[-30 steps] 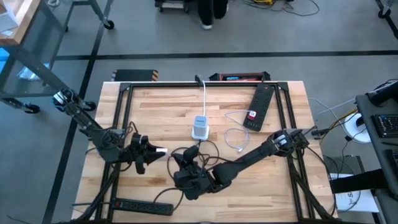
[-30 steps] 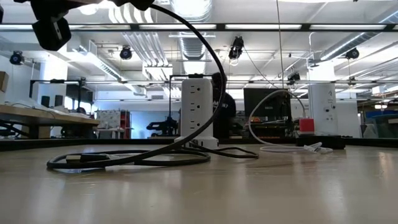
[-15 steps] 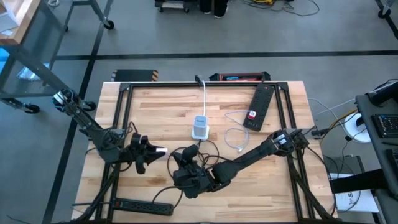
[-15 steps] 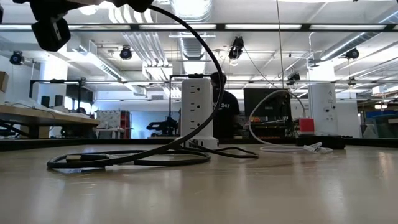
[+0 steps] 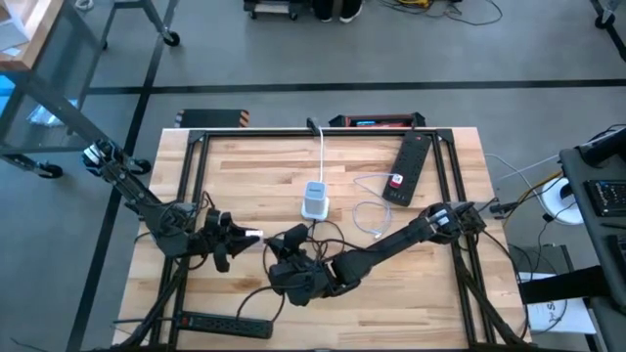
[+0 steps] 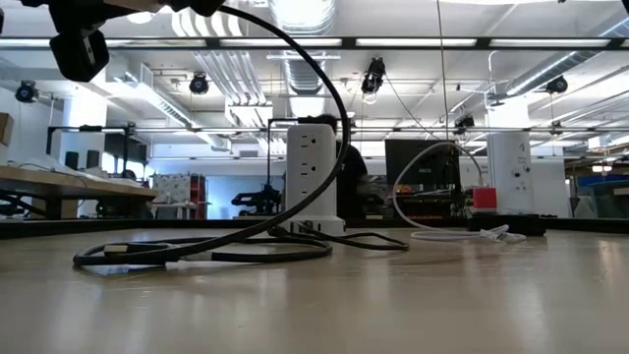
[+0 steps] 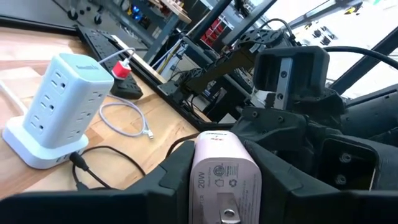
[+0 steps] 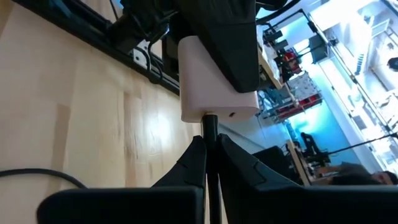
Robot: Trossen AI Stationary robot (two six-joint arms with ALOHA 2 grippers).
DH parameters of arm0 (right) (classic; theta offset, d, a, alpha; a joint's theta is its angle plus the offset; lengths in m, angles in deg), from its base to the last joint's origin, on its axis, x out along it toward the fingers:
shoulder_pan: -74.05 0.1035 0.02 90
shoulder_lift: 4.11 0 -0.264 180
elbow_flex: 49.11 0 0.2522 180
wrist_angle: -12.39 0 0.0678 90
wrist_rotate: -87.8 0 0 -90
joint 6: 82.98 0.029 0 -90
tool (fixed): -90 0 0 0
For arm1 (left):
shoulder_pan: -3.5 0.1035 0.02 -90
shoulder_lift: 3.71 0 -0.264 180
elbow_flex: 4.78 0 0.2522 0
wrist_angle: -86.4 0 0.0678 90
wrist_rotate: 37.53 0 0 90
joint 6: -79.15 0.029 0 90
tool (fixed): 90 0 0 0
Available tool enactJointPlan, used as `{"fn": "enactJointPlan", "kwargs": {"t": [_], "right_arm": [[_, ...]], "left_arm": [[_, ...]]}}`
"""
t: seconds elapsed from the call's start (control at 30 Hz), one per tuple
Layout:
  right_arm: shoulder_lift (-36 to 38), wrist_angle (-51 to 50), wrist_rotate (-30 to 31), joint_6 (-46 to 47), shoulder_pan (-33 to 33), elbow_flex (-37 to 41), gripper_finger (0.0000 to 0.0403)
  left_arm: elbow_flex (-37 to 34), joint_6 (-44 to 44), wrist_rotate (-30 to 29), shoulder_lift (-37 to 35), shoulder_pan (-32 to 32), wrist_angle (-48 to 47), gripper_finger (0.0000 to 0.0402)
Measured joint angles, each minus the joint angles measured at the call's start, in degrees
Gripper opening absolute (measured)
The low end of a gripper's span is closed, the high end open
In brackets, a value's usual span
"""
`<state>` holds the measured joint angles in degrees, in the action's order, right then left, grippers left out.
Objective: Insert USB
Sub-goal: Insert the black charger cable into the pink charger adapter, then insert the pink charger adapter into the bottom black outlet extension
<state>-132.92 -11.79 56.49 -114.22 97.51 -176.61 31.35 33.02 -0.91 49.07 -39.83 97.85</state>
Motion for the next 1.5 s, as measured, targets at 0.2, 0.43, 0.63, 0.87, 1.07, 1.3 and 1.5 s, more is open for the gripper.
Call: {"fn": "enactJointPlan", "kwargs": {"t": [0.2,0.43,0.63,0.87,1.07,1.3,1.5], "right_arm": [[0.0,0.3,-0.2,0.1,-0.1,0.0,0.0029],[1.1,-1.7,2.5,-3.5,1.6,-0.2,0.0120],[3.2,-2.5,4.3,-6.5,3.2,-0.6,0.0234],[3.2,2.0,-6.0,-10.8,3.4,-0.5,0.0340],[3.1,13.0,-7.2,-17.9,3.1,-0.4,0.0361],[3.1,14.2,-10.4,-17.0,1.8,-0.4,0.0359],[3.1,15.5,-14.9,-14.5,0.8,-0.4,0.0359]], "left_arm": [[0.0,0.2,-0.3,-0.2,0.0,0.2,0.0104],[0.0,5.4,0.4,-3.5,0.1,-0.2,0.0105],[0.0,7.8,3.7,-6.9,0.0,-0.1,0.0102],[0.0,12.7,13.0,-6.8,-0.1,6.1,0.0103],[0.0,14.7,15.2,-4.6,-0.1,10.0,0.0105],[0.0,18.4,18.7,-1.8,-0.1,17.0,0.0102],[0.0,19.0,20.0,0.2,-0.1,18.9,0.0110]]}}
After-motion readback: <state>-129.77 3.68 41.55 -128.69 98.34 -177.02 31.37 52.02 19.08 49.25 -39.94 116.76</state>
